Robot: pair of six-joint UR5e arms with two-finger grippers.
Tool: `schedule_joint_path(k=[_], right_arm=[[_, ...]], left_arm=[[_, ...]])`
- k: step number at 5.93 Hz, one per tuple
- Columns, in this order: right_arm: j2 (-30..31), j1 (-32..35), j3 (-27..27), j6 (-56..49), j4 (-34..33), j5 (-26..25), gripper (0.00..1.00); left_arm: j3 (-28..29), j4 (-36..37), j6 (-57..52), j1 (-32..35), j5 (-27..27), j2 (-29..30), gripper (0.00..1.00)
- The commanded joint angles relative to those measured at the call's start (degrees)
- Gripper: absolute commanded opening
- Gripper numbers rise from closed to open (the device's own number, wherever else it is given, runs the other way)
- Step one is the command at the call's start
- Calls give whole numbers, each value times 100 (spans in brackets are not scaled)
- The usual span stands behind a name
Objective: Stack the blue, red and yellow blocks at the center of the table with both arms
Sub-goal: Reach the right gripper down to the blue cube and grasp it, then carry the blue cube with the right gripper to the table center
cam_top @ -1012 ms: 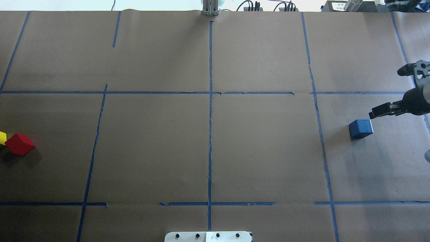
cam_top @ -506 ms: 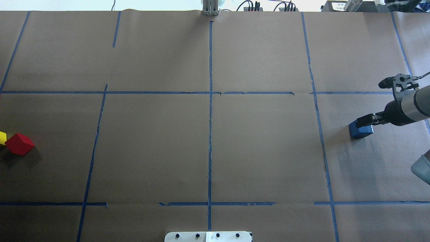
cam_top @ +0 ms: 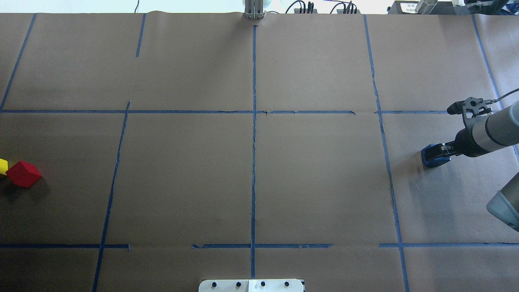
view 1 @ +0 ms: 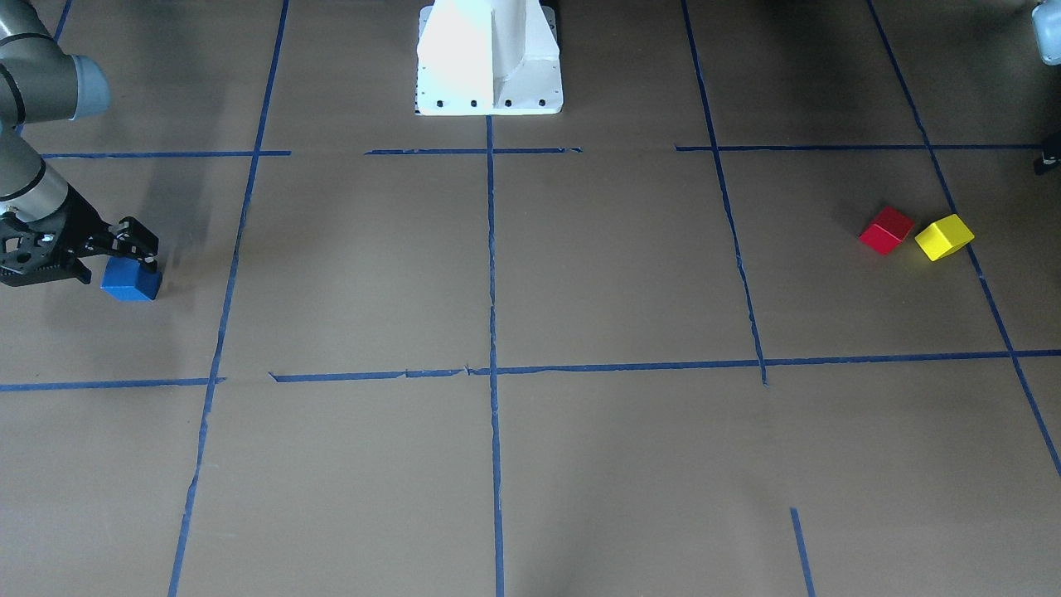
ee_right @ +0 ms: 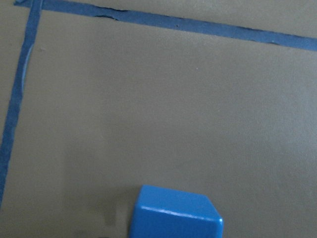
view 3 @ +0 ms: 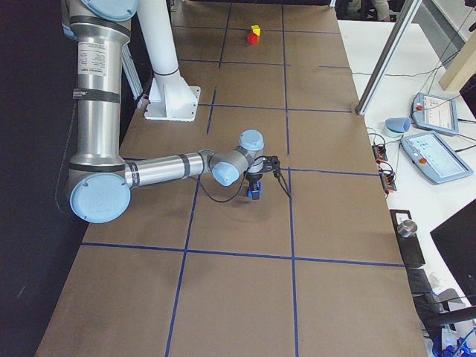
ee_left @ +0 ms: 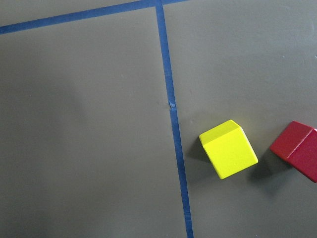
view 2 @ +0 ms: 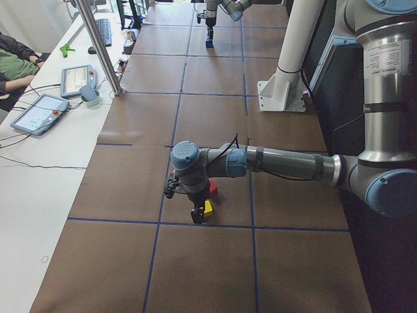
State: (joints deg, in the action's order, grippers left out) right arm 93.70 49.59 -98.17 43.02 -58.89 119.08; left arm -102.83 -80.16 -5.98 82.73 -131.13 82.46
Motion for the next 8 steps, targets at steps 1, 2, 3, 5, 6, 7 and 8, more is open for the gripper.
schedule_joint_path(k=[1, 2, 3, 5, 6, 7, 8], right_arm=[[-140, -107, 113, 39, 1, -52, 64], [-141, -98, 114, 31, -8, -61, 9], [-141, -89, 70, 22, -8, -61, 1], [-490, -98, -533, 40, -531, -8, 0], [-1485, -229, -571, 127, -1588, -34, 0], [-2478, -735, -493, 641, -2452, -182, 0], [-3271, -1183, -206, 1334, -2791, -540, 0]], left_arm=[[0, 0, 0, -3, 0, -2, 100], [9, 0, 0, -3, 0, -2, 100], [17, 0, 0, -3, 0, -2, 100], [9, 0, 0, -3, 0, -2, 100], [-9, 0, 0, -3, 0, -2, 100], [-18, 0, 0, -3, 0, -2, 100], [-18, 0, 0, -3, 0, -2, 100]])
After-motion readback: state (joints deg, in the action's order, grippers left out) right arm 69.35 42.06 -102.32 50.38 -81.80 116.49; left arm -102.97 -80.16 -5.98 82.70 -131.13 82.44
